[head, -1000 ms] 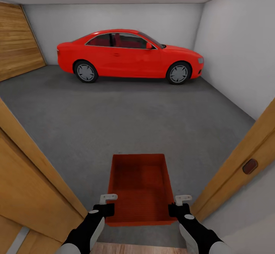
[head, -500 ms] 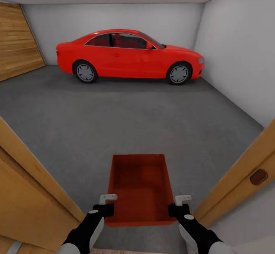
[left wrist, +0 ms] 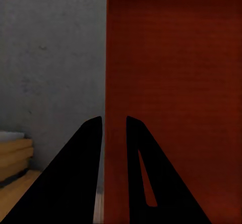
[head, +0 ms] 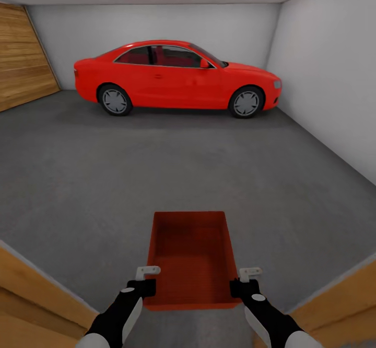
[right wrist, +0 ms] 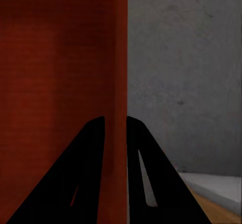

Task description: Move the two storage containers from the living room to the garage. In the garage, place one container on the floor and stack the other container on top of it (either order is fine).

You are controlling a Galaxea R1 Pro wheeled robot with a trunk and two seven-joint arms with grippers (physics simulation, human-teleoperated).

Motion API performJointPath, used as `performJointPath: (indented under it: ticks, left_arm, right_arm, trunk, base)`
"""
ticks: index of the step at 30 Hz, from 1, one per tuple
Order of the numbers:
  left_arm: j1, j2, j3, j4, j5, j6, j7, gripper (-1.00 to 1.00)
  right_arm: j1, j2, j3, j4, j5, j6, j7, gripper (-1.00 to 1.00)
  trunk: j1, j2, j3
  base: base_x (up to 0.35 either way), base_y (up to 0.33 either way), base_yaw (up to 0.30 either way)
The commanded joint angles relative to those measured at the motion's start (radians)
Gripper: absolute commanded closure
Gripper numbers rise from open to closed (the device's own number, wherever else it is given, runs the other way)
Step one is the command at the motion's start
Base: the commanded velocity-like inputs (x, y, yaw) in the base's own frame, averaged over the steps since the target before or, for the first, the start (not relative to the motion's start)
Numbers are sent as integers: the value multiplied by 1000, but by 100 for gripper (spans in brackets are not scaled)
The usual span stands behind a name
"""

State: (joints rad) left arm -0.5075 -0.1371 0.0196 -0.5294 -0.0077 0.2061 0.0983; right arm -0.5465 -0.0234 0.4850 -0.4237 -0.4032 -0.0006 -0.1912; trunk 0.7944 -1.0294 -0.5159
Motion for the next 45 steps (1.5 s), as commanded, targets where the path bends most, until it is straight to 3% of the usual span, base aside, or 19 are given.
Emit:
performJointPath:
  ticks: [1,45]
  left_arm:
    - [0,1,3,-5,-11,-11,8,100]
    - [0,0,3,-4,-11,-11,7,100]
  right_arm:
    - [-1,-26,-17,36,-19,-1,-7,100]
    - [-1,-26,-17,36,-19,-1,-7,100]
  trunk:
    - [1,-1,-1]
    - [1,-1,-1]
  base:
    - [335,0,0]
    - [335,0,0]
